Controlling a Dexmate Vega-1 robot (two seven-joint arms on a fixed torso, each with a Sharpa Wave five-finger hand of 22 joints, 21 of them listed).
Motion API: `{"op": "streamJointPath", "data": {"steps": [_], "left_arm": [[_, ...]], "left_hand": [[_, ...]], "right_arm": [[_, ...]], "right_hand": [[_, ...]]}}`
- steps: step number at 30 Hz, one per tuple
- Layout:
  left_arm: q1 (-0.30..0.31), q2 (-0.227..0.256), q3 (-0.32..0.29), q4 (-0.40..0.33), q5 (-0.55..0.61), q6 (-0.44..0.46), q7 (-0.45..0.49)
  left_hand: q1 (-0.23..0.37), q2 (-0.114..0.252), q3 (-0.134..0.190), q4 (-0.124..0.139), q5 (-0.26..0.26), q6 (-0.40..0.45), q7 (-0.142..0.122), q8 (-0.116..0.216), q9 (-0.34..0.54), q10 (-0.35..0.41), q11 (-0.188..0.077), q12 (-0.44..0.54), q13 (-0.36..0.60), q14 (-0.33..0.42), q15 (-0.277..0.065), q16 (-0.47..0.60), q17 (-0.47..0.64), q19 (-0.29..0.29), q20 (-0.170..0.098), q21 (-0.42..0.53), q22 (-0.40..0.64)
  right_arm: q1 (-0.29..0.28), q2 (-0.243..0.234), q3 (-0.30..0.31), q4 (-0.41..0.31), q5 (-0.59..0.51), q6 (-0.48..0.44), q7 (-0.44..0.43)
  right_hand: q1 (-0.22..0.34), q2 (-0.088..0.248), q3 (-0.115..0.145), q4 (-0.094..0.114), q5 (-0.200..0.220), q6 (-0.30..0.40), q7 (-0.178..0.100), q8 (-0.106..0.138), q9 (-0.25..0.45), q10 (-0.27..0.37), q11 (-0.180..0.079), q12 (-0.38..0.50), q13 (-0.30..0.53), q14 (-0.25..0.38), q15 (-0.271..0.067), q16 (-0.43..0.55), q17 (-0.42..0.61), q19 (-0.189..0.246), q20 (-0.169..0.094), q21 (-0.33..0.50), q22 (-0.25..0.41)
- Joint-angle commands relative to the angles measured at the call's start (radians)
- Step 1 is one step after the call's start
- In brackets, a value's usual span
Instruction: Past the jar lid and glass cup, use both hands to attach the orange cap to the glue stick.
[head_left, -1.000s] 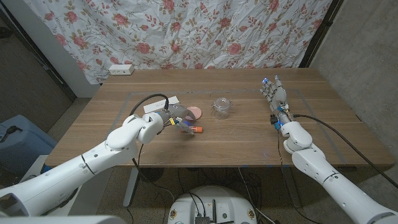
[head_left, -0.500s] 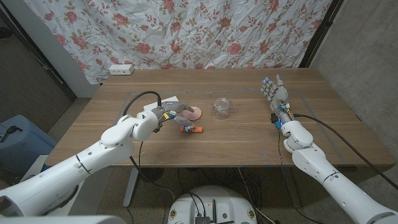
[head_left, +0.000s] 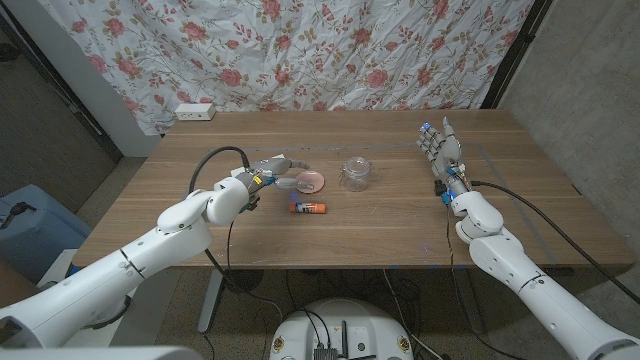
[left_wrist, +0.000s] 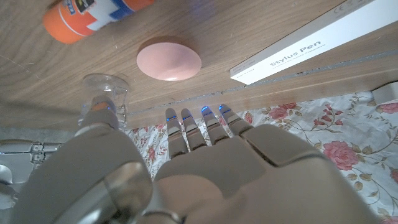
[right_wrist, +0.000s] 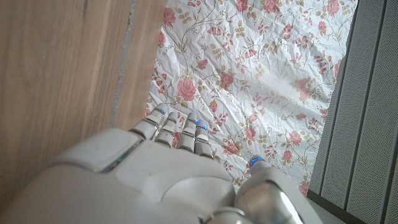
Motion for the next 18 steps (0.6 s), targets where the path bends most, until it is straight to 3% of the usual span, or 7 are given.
{"op": "streamJointPath", "data": {"steps": [1,13,15,18], "left_arm": [[-0.024,-0.049,0.006,0.112,-0.115,-0.061,0.146],[-0.019,-0.146,-0.010,0.226,-0.287,-0.149,0.278],[-0.017,-0.165,-0.013,0.248,-0.315,-0.173,0.303],[-0.014,-0.185,-0.016,0.273,-0.349,-0.200,0.332]], "left_hand": [[-0.001,0.022,0.014,0.002,-0.003,0.009,0.012,0.010,0.001,0.006,0.014,0.010,0.000,0.016,-0.007,0.008,0.002,0.020,-0.008,0.010,0.001],[-0.013,0.045,0.023,0.005,-0.005,-0.001,0.024,0.006,0.001,0.002,0.022,0.010,0.000,0.017,-0.009,0.007,0.003,0.031,-0.016,0.011,0.001],[-0.027,0.082,0.035,0.016,-0.004,-0.003,0.031,0.006,0.001,0.000,0.027,0.010,0.000,0.017,-0.004,0.008,0.005,0.035,-0.013,0.011,0.001],[-0.034,0.095,0.039,0.020,-0.004,-0.003,0.033,0.007,0.001,0.001,0.034,0.011,0.000,0.016,-0.003,0.008,0.005,0.037,-0.014,0.011,0.001]], "right_arm": [[0.025,0.010,-0.009,0.033,0.014,0.005,0.032],[0.048,0.045,-0.013,0.103,0.010,0.067,0.054],[0.052,0.044,-0.014,0.109,0.002,0.070,0.053],[0.059,0.044,-0.014,0.116,0.004,0.067,0.057]], "right_hand": [[-0.007,0.017,-0.001,0.000,0.003,0.005,0.018,0.009,0.002,0.011,0.011,0.004,0.002,0.016,-0.017,0.008,-0.001,0.005,-0.019,0.005,0.002],[-0.005,0.020,0.001,0.000,0.004,0.014,0.021,0.012,0.002,0.021,0.001,0.006,0.001,0.016,-0.035,0.006,-0.002,0.017,-0.029,0.008,0.001],[-0.004,0.021,0.002,0.000,0.004,0.016,0.020,0.013,0.002,0.024,0.000,0.007,0.001,0.020,-0.039,0.007,-0.003,0.019,-0.030,0.009,0.001],[-0.003,0.023,0.004,-0.001,0.005,0.020,0.018,0.014,0.002,0.026,-0.001,0.007,0.001,0.023,-0.039,0.007,-0.003,0.024,-0.030,0.010,0.001]]}}
